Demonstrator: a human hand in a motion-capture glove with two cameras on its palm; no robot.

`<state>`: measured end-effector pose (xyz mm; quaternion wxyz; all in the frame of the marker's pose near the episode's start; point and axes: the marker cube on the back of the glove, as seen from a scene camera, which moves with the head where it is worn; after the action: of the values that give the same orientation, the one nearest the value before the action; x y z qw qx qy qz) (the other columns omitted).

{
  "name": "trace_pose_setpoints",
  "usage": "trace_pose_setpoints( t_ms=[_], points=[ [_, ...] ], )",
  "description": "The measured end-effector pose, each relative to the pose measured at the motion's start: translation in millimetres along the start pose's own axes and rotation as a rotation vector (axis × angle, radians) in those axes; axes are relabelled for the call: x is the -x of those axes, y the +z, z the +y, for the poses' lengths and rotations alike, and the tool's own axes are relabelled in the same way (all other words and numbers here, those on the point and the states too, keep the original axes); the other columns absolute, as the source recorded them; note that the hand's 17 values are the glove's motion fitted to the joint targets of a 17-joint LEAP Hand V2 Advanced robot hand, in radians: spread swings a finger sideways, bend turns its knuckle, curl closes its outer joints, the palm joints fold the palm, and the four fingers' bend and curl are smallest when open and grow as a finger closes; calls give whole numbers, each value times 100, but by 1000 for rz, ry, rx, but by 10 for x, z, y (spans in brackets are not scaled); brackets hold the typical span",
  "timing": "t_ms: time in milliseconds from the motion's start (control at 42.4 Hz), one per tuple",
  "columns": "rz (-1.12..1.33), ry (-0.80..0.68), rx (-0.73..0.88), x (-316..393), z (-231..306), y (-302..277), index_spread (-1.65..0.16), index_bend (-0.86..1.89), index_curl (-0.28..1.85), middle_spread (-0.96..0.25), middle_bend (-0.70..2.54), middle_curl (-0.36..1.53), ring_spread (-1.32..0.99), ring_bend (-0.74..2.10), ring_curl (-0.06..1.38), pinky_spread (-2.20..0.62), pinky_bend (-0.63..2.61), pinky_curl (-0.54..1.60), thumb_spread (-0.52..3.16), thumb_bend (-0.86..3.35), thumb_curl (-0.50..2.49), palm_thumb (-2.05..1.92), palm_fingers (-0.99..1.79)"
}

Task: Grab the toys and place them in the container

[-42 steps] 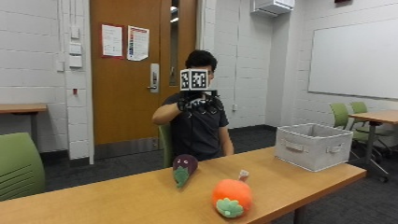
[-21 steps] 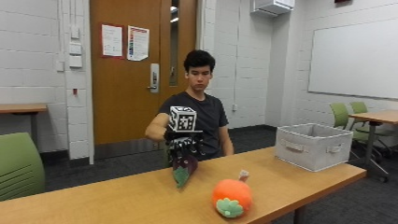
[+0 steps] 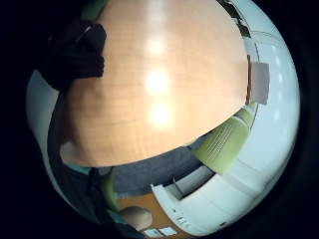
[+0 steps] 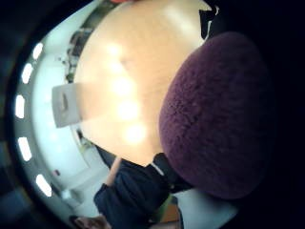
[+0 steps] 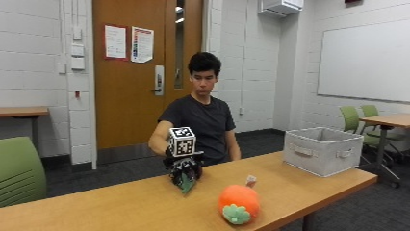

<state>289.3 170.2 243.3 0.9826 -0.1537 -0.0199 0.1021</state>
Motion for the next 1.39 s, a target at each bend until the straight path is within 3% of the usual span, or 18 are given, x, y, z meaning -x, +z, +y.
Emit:
trace_pose_setpoints(
  t_ms=[118, 212, 283, 330, 472, 731, 920, 1392],
  points=[
    [-19, 9, -69, 57, 17, -67, -41, 72, 59, -3, 8, 15, 2, 30, 18, -10, 114, 32, 94, 4, 26, 11, -4],
    [24, 13, -170, 114, 52, -95, -41, 76, 62, -4, 17, 16, -3, 52, 22, -15, 105, 28, 106, 14, 30, 29, 23],
    [87, 16, -236, 148, 33, -115, -41, 73, 62, -7, 18, 17, -10, 65, 24, -20, 104, 27, 111, 17, 33, 36, 40],
    [108, 19, -255, 163, -11, -139, -40, 64, 61, -12, 23, 19, -18, 79, 28, -27, 112, 29, 114, 21, 35, 43, 65],
    [62, 18, -216, 162, -148, -258, -40, 48, 64, -26, 41, 26, -34, 92, 35, -38, 113, 31, 106, 24, 42, 55, 87],
    [-33, -15, -219, 450, -97, -867, -43, 30, 72, -37, 54, 35, -42, 99, 40, -44, 107, 33, 87, 19, 53, 62, 94],
    [-58, -67, -335, 884, -31, -1810, -44, 19, 79, -40, 54, 37, -44, 98, 41, -44, 106, 34, 81, 15, 59, 62, 94],
    [-71, -318, -553, 2937, 8, -3476, -47, 12, 89, -42, 50, 42, -45, 98, 42, -45, 106, 36, 78, 7, 70, 63, 91]
  ],
)
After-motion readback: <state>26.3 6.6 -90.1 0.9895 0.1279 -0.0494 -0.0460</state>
